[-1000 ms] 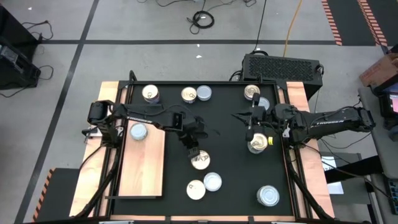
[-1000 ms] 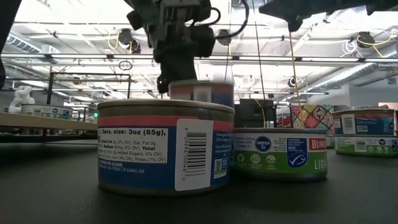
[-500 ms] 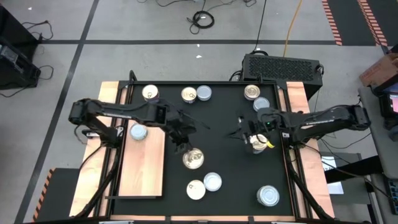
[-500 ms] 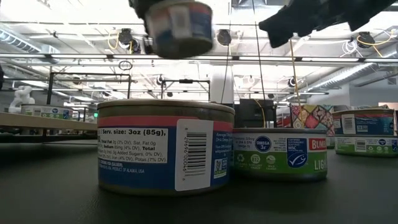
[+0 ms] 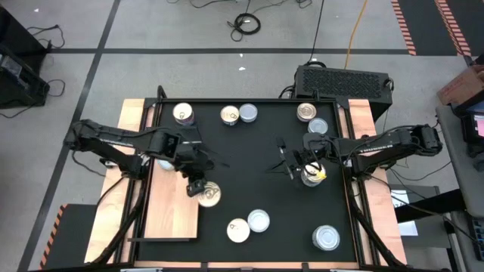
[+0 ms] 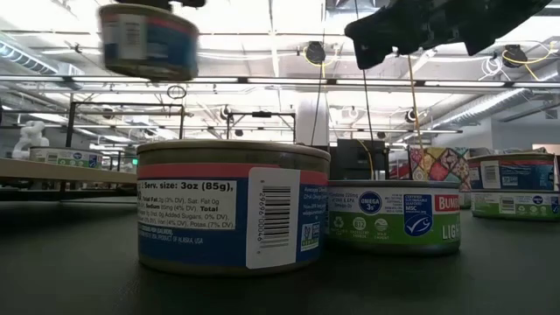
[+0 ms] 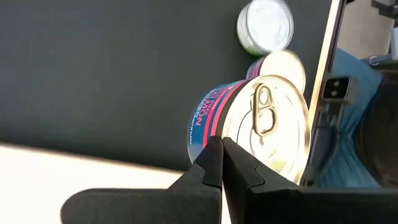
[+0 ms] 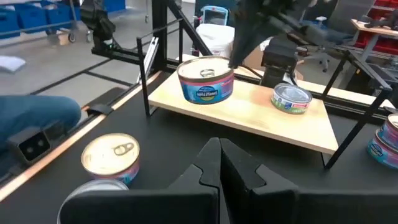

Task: Stack canned seafood by type on shelf
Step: Put the blue tuna can on the shelf

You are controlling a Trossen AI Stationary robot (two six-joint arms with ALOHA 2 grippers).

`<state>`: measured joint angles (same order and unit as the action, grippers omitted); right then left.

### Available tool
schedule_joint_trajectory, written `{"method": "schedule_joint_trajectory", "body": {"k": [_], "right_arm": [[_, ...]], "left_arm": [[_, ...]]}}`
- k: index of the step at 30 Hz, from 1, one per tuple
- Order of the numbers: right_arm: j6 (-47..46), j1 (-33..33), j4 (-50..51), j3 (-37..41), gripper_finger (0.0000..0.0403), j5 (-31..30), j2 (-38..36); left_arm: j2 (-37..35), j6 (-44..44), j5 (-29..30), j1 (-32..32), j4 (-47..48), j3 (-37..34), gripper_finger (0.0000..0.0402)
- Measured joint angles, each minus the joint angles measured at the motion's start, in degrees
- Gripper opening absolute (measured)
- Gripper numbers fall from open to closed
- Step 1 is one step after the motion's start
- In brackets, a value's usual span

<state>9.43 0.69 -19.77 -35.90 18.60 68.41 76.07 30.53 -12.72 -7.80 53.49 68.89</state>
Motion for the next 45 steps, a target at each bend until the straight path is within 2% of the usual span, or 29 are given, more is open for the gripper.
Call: {"method": "schedule_joint_trajectory", "body": {"k": [9,19,26,32,45], "right_arm": [[-0.20,-0.02,-0.22,-0.74,0.0000,0.01,0.95],[-0.20,-0.02,-0.18,-0.76,0.0000,0.01,0.95],[-0.56,-0.03,-0.21,-0.76,0.0000,-0.14,0.95],[-4.82,-0.04,-0.87,-0.76,0.0000,-0.21,0.95],[-5.62,-0.05,-1.14,-0.76,0.0000,-0.49,0.95]], "left_arm": [[-12.85,12.41,1.66,-4.83,-0.35,-12.55,0.0000],[-24.77,15.62,1.67,-10.92,0.27,-22.17,0.0000],[-28.52,15.67,1.22,-13.97,1.77,-25.93,0.0000],[-30.75,15.68,-1.15,-16.16,5.39,-28.59,0.0000],[-32.11,17.84,-1.48,-20.26,5.55,-29.05,0.0000]]}}
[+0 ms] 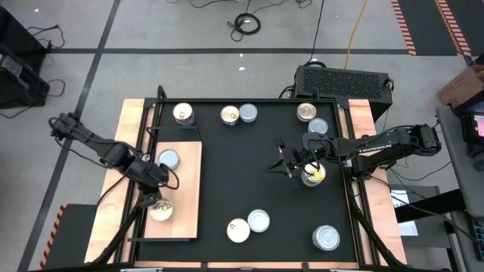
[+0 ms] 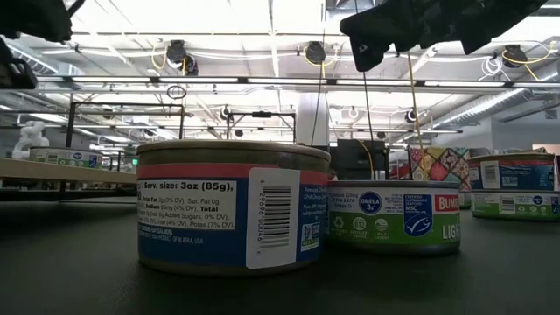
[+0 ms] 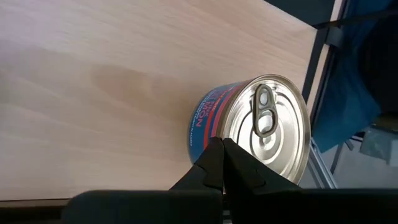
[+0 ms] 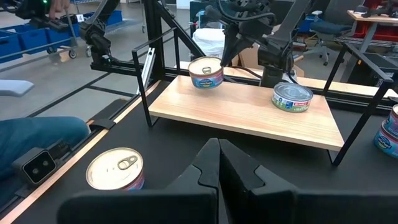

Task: Stack canned seafood by type on shelf
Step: Put the blue tuna can on the shelf

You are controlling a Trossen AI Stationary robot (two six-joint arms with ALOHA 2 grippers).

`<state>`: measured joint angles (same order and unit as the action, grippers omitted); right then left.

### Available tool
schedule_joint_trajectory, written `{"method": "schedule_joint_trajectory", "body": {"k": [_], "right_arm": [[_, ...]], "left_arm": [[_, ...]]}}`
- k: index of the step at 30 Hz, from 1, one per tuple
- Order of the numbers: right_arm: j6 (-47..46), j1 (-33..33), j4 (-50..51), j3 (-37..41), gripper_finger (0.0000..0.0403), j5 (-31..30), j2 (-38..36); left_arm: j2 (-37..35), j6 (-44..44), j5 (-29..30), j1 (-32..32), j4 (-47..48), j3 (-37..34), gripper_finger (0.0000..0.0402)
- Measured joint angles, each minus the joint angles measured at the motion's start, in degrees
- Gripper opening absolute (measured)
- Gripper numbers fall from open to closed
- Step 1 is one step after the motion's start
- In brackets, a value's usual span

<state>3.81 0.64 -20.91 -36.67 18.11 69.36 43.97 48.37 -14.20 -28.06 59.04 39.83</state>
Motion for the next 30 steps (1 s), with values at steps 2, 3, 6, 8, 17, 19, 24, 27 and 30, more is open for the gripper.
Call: {"method": "schedule_joint_trajectory", "body": {"k": [2,3,6,8,17,19,24,27,30], "right_arm": [[-0.08,0.00,0.02,-0.02,0.0000,0.00,0.00],[-0.09,0.00,0.04,-0.01,0.0000,0.00,0.00],[-0.11,-0.03,0.07,-0.02,0.0000,0.02,0.08],[-0.13,-0.28,0.07,-0.02,0.0000,0.02,0.54],[-1.68,-2.91,-0.71,-0.02,0.0000,0.05,3.77],[-2.29,-3.19,-0.57,-0.04,0.0000,0.02,4.04],[-2.50,-3.39,-1.07,-0.04,0.0000,0.02,4.04],[-2.51,-3.39,-1.91,-0.04,0.0000,0.02,4.02],[-1.83,-3.39,-1.61,-0.04,0.0000,0.02,4.04]], "left_arm": [[0.00,1.78,-0.02,-1.44,0.01,0.00,0.0000],[0.00,2.34,0.02,-2.10,-0.08,0.00,0.0000],[0.27,3.86,0.55,-4.30,-1.70,0.00,0.0000],[0.28,3.86,0.79,-5.76,-2.21,0.00,0.0000],[3.50,3.84,1.47,-9.14,-2.29,0.00,0.0000],[4.75,3.41,1.63,-9.49,-3.19,0.00,0.0000],[7.58,1.83,1.63,-9.61,-3.46,0.00,0.0000],[8.74,0.77,1.23,-9.59,-3.75,0.00,0.0000],[9.29,0.75,0.96,-9.59,-3.73,0.00,0.0000]]}}
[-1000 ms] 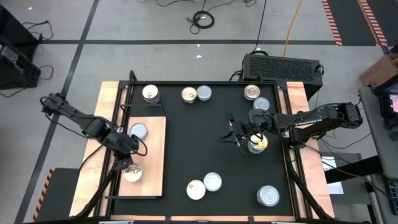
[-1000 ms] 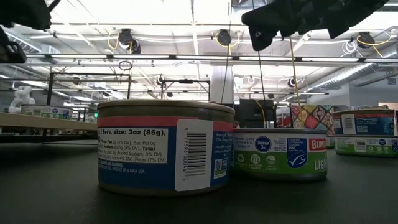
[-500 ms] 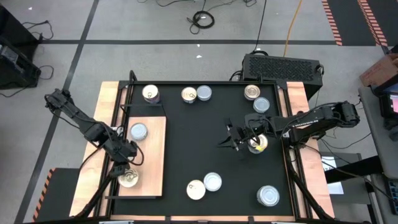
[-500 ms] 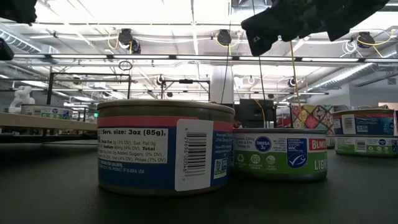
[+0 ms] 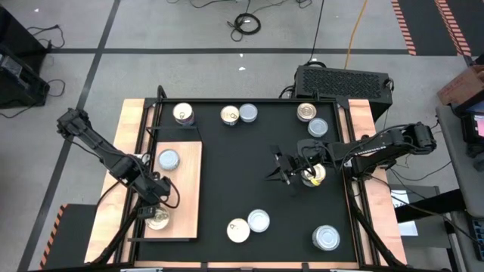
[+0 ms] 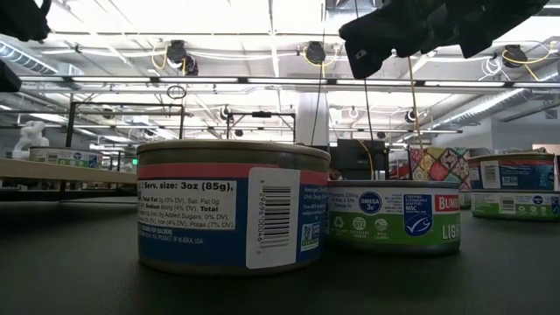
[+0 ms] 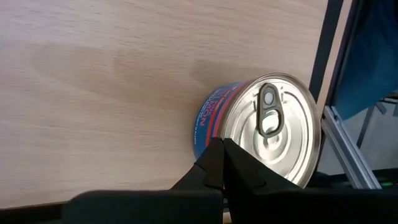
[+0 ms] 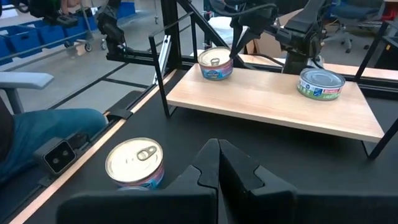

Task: Stack canned seafood by type on shelf
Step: Put the blue tuna can on the shelf

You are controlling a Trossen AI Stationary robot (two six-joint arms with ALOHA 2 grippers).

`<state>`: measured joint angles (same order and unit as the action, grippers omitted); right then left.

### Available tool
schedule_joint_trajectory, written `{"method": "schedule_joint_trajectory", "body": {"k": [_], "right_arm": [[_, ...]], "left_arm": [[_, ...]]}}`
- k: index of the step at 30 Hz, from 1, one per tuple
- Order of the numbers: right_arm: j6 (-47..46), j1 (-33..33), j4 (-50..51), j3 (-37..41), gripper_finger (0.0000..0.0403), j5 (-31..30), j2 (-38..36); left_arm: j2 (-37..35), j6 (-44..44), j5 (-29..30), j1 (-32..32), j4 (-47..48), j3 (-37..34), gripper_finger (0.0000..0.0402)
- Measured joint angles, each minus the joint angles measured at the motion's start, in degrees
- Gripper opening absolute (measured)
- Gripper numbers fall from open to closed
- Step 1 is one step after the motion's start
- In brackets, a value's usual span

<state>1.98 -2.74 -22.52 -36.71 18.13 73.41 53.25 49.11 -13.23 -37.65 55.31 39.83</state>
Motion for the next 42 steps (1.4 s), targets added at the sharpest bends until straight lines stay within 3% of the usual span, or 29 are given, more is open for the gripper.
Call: {"method": "schedule_joint_trajectory", "body": {"k": [22,27,36,39,42], "right_arm": [[5.13,0.07,-1.07,0.02,0.0000,0.00,-0.02],[5.13,0.07,-1.15,0.02,0.0000,0.00,-0.02],[5.15,0.13,-3.10,0.02,0.0000,-0.02,-0.03],[5.30,0.13,-3.32,0.02,0.0000,0.00,-0.07],[7.65,0.13,-3.48,0.02,0.0000,-0.01,-0.07]], "left_arm": [[0.37,0.08,-0.44,0.00,0.72,0.02,0.0045],[0.15,1.19,-3.17,0.90,1.22,0.14,0.0046],[-1.70,1.14,-5.07,5.58,2.84,8.71,0.0045],[-2.22,-1.65,-1.77,7.72,4.69,13.27,0.0043],[-2.49,-10.77,10.32,10.09,4.78,17.95,0.0043]]}}
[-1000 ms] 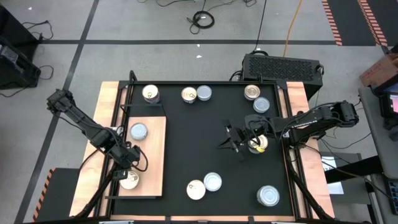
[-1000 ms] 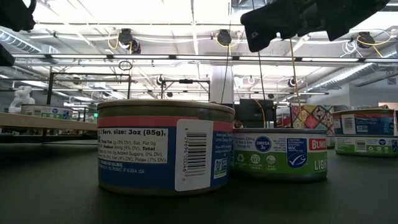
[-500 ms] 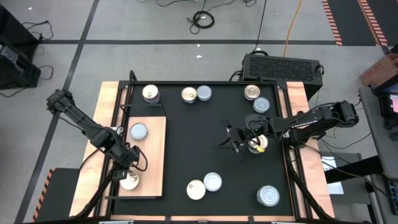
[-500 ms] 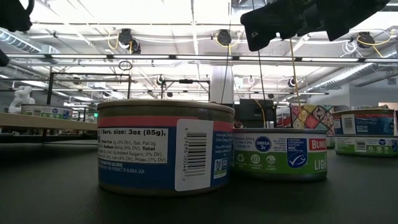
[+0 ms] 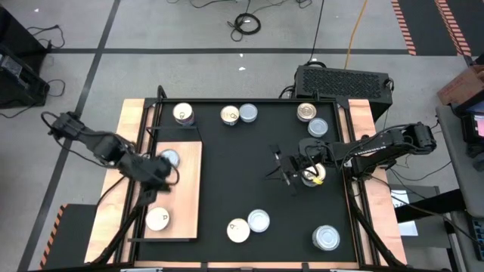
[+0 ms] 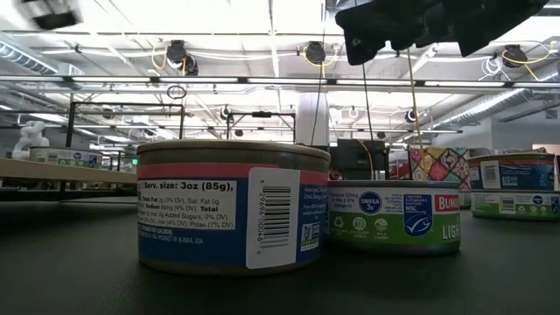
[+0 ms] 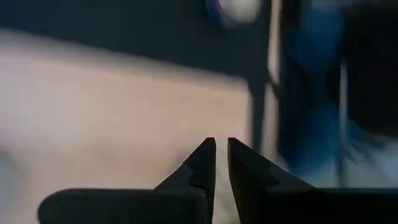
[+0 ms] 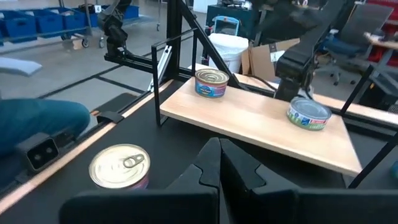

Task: Stack canned seafood by type on shelf
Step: Put the blue tuna can on the shelf

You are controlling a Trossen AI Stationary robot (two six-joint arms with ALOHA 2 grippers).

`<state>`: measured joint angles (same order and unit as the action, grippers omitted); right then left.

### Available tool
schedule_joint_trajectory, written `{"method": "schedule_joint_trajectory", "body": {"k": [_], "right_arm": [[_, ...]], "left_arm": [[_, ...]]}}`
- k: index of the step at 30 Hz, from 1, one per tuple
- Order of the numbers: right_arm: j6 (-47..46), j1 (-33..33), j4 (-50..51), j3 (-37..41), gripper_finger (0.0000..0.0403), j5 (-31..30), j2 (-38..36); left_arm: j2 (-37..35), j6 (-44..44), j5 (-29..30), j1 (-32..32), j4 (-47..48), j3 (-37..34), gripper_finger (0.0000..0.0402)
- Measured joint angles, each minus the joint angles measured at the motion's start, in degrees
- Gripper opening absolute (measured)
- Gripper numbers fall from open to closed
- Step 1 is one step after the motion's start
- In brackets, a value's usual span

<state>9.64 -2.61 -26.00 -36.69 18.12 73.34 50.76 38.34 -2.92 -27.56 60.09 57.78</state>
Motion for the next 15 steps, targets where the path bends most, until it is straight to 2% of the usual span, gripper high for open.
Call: {"method": "schedule_joint_trajectory", "body": {"k": [4,6,10,13,15], "right_arm": [[2.03,0.00,-0.92,0.00,0.0000,-0.20,0.00],[2.16,0.00,-1.26,-0.05,0.0000,-0.20,0.00],[2.35,0.04,-1.31,-0.39,0.0000,-0.24,-0.02],[3.96,0.65,-0.45,-0.39,0.0000,-0.44,-0.02],[4.61,1.35,0.24,-0.39,0.0000,-0.58,-0.02]], "left_arm": [[0.09,-10.90,22.88,4.14,-0.05,6.98,0.0043],[0.04,-17.53,29.21,7.69,-0.07,11.08,0.0042],[-0.33,-30.15,32.39,16.60,-3.74,16.16,0.0042],[-0.52,-36.72,31.92,24.93,-7.61,16.47,0.0042],[0.14,-38.75,29.47,31.63,-7.43,16.47,0.0042]]}}
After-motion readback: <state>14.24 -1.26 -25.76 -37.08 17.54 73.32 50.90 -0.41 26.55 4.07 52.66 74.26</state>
